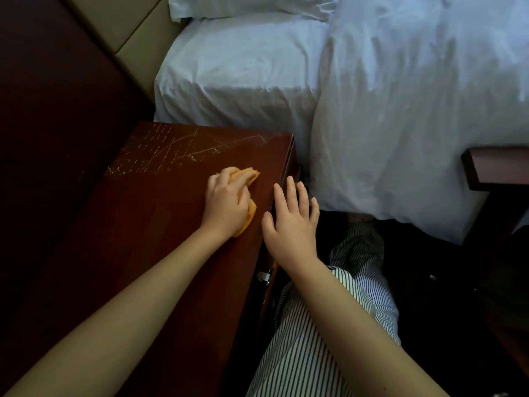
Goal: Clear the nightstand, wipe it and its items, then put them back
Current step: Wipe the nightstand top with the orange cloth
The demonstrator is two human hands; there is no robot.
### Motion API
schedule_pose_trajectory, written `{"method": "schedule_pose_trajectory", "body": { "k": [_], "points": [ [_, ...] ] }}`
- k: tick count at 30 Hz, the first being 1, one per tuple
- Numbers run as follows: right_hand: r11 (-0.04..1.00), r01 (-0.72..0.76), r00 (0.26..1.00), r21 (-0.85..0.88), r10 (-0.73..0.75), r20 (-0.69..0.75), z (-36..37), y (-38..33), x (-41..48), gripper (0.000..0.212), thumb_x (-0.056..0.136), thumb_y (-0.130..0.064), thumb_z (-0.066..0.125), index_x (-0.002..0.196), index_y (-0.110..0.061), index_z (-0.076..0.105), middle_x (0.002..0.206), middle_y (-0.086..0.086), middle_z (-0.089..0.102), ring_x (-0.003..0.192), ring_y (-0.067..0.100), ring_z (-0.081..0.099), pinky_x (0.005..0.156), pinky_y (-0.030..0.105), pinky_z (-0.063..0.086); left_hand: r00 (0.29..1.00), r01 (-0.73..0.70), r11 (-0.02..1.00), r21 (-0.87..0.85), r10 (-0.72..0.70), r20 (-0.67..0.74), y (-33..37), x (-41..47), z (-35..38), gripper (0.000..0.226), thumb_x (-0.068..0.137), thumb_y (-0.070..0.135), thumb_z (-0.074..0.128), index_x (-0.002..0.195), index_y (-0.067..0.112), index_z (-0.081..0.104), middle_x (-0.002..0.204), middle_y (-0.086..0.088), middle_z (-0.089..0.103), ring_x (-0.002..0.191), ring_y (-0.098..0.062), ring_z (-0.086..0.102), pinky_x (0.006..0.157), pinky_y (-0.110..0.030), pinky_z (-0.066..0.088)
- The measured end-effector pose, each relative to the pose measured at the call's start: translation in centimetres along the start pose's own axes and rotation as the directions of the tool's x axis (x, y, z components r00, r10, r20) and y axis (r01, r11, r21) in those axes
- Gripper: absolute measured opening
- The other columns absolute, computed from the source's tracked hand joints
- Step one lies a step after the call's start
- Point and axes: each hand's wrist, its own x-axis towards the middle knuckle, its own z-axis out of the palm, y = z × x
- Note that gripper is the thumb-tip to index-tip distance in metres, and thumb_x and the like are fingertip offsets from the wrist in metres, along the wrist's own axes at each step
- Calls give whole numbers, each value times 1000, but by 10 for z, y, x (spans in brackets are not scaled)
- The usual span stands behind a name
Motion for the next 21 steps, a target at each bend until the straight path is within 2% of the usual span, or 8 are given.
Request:
{"method": "schedule_pose_trajectory", "body": {
  "k": [3,8,11,14,18,19,21],
  "points": [
    [1000,-8,1000,7,8,-3,-1,2,1,57,99,-32,32,151,-21,12,159,1,-5,144,15,-13,113,38,-15,994,92,996,10,-91,-57,-4,-3,-2,38,95,15,42,130,25,53,133,-8,46,119,-28,37,99,-35,32],
    [1000,-22,1000,5,22,20,-3,4,0,57,99,-32,31,151,-22,11,159,0,-5,144,14,-14,113,38,-15,959,267,963,26,-263,-107,13,42,8,39,96,18,39,132,24,50,138,-7,41,124,-26,34,102,-35,30],
    [1000,-19,999,2,19,37,-2,2,1,57,99,-33,30,151,-23,9,159,-1,-3,144,14,-12,113,38,-14,947,302,953,21,-298,-120,25,62,17,38,95,18,39,131,24,51,137,-7,41,124,-26,34,102,-35,30],
    [1000,-23,999,-17,23,35,0,1,2,58,99,-34,29,151,-22,8,159,0,0,145,15,-9,113,41,-14,979,194,980,32,-192,-63,30,57,17,38,96,17,39,131,25,52,138,-8,41,123,-27,34,102,-35,30],
    [999,-32,999,-20,32,6,-2,2,3,56,99,-33,30,151,-24,12,159,3,3,145,16,-6,113,42,-13,994,-92,996,-16,93,60,16,24,2,39,94,13,44,129,26,55,133,-7,46,120,-26,36,98,-28,29],
    [999,-33,999,-16,34,9,-2,3,3,56,99,-33,30,151,-24,12,159,3,3,145,16,-5,113,42,-13,990,-119,993,-19,120,73,10,16,-1,39,94,12,44,129,26,55,132,-6,46,120,-25,36,97,-27,28],
    [999,-35,999,-7,35,14,-3,4,3,56,99,-34,31,151,-25,13,159,3,3,146,17,-5,113,43,-12,995,-84,996,-2,84,51,1,10,-3,39,94,13,44,130,26,54,132,-7,46,120,-26,36,98,-29,30]
  ]
}}
